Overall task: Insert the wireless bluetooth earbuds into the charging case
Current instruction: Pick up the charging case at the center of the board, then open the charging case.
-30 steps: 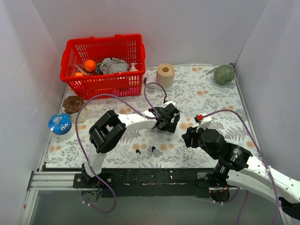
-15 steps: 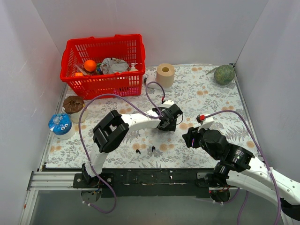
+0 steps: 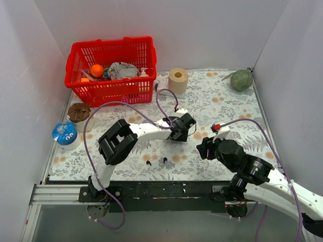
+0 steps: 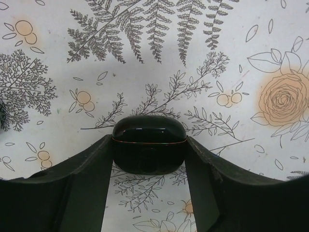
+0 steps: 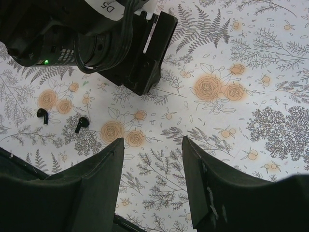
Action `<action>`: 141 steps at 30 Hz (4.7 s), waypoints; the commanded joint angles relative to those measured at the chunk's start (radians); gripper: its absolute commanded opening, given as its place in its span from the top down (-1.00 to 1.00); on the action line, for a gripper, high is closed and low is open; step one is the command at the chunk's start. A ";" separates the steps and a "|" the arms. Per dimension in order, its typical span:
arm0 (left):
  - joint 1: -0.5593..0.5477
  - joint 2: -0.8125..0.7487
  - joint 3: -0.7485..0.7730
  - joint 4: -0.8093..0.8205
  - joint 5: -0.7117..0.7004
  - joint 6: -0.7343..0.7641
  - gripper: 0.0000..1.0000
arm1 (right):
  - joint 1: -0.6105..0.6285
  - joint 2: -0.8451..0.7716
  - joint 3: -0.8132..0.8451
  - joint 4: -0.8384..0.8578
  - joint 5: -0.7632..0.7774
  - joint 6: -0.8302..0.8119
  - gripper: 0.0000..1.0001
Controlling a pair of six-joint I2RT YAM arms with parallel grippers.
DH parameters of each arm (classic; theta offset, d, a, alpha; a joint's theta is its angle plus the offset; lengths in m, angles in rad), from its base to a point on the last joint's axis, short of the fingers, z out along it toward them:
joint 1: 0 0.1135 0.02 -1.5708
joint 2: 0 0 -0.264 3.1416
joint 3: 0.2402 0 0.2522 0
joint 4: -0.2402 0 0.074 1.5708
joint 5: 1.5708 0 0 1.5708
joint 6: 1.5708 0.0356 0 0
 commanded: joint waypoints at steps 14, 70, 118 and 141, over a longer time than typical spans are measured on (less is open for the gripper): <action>-0.052 -1.057 -1.042 1.144 0.181 0.517 1.00 | -0.004 0.220 0.348 0.045 -0.109 -0.057 -0.25; -0.149 -1.341 -1.106 1.067 0.252 0.962 1.00 | -0.032 0.667 0.613 -0.058 -0.479 0.012 -0.64; -0.152 -1.335 -1.118 1.096 0.234 0.945 1.00 | -0.059 0.648 0.555 0.152 -0.545 -0.028 0.16; -0.150 -1.303 -1.063 0.971 0.041 0.753 -0.96 | -0.059 0.590 0.707 -0.056 -0.539 -0.345 0.97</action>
